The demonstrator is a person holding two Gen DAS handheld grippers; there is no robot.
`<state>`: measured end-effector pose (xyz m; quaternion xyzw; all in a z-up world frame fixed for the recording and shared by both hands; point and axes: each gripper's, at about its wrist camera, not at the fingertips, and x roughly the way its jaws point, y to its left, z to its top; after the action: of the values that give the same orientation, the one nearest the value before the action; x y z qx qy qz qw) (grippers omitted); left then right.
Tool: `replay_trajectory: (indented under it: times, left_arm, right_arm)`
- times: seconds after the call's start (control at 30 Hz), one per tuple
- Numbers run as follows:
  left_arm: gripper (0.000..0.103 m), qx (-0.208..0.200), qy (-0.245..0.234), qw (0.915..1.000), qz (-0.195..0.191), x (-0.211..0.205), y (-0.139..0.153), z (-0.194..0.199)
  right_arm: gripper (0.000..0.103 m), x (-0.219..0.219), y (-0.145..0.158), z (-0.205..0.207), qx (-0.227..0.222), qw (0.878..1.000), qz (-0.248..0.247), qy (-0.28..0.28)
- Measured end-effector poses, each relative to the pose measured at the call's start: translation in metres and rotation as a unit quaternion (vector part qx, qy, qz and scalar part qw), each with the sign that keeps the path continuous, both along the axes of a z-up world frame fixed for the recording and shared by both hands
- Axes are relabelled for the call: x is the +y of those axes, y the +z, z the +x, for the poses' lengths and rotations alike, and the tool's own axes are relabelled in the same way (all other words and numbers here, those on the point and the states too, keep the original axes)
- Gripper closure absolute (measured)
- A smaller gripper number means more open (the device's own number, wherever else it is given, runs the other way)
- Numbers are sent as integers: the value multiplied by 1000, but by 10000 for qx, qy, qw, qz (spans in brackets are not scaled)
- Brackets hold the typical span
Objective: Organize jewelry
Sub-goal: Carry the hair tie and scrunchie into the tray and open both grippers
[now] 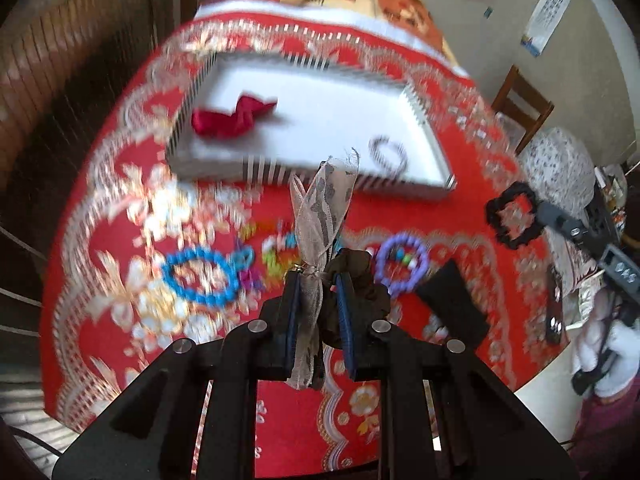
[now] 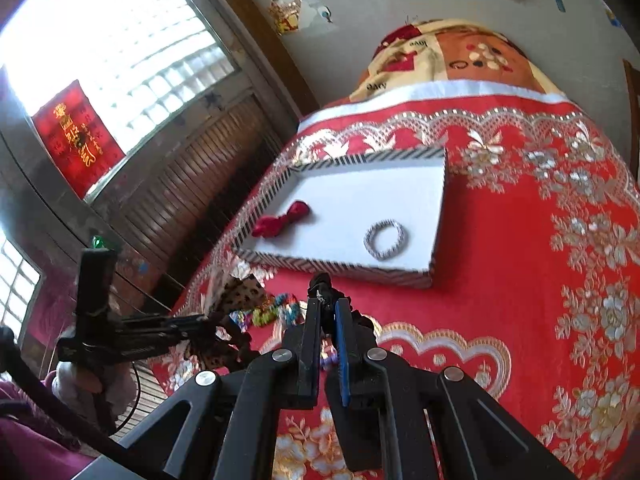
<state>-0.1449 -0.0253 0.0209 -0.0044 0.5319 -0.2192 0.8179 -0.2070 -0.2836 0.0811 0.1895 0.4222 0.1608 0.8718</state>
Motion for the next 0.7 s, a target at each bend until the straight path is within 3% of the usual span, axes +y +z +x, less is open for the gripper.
replay_trajectory:
  times: [0.13,0.47,0.7]
  left_arm:
    - [87,-154,-69,9998,-127,2,19,15]
    - [87,69,-63,9977,-670,14,33,61]
    - [87,-76,-49,9979,-640,9,38,102]
  right_arm:
    - [97,3,7,15,-90,10000,-15,-10]
    - [97,6,14,48,-198,9998,-6,-68]
    - [97,10,12,80,-182,9997,-96,-110]
